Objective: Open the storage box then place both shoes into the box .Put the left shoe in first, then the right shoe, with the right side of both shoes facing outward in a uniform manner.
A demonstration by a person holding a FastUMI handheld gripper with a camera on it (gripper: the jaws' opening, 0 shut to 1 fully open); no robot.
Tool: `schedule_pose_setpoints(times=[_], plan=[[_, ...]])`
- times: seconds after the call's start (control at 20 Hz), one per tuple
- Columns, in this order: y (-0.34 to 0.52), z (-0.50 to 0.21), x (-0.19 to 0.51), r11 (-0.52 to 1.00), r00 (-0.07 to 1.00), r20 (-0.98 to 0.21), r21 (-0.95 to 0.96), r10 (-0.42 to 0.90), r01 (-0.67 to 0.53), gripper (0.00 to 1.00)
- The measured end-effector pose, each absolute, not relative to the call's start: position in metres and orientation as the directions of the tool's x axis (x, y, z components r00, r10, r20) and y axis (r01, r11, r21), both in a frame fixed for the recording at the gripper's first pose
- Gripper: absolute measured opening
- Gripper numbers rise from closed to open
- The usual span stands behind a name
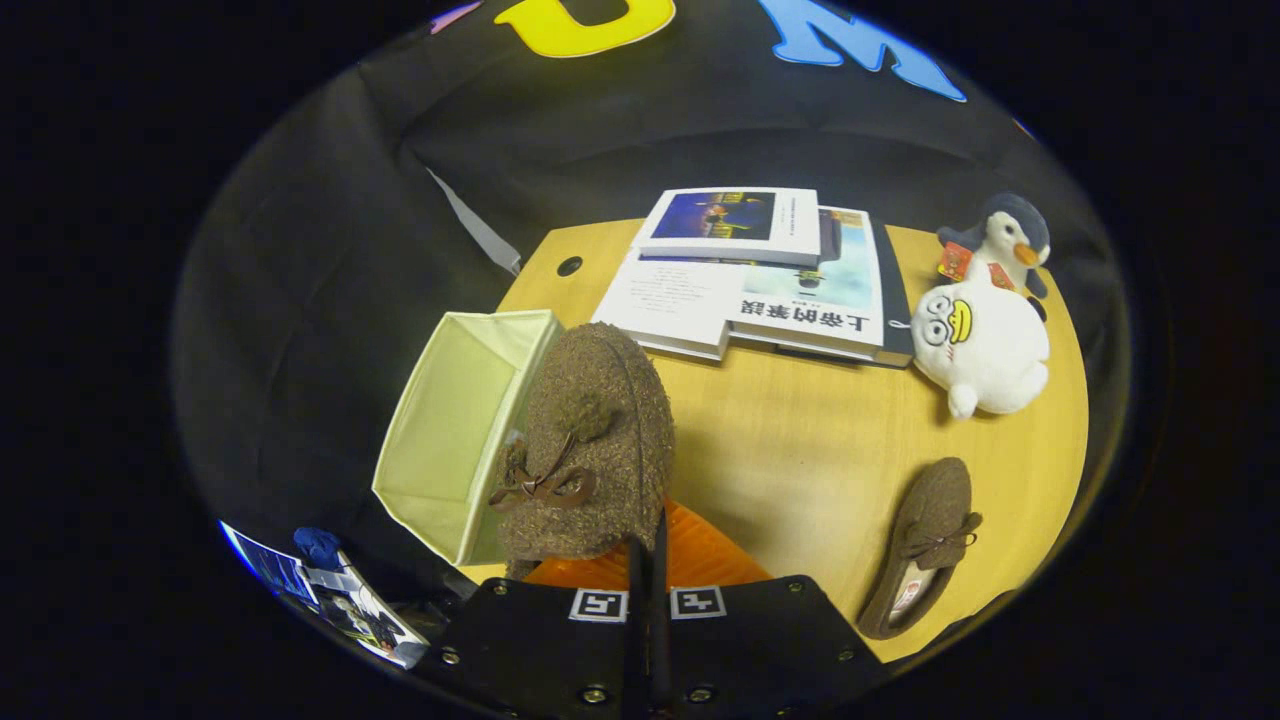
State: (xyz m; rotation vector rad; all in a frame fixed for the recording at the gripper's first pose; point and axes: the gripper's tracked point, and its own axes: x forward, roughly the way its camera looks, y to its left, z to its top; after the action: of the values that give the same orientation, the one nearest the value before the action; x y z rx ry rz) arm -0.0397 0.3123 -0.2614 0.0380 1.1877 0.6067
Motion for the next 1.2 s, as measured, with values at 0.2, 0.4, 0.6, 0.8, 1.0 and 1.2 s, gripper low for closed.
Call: schedule_pose_setpoints(times=[0.2,0.4,0.6,0.8,1.0,1.2], plan=[[0.356,-0.245,-0.032,0.807,0.228,-0.837,0.349,0.497,-0.476,0.01],[0.408,-0.237,-0.029,0.774,0.194,-0.824,0.380,0.532,-0.506,0.01],[0.454,-0.250,-0.032,0.761,0.153,-0.839,0.377,0.522,-0.527,0.01],[0.487,-0.274,-0.038,0.765,0.115,-0.868,0.354,0.482,-0.539,0.01],[0.510,-0.289,-0.043,0.768,0.113,-0.886,0.319,0.450,-0.555,0.01],[0.521,-0.294,-0.050,0.751,0.098,-0.887,0.319,0.452,-0.578,0.10]])
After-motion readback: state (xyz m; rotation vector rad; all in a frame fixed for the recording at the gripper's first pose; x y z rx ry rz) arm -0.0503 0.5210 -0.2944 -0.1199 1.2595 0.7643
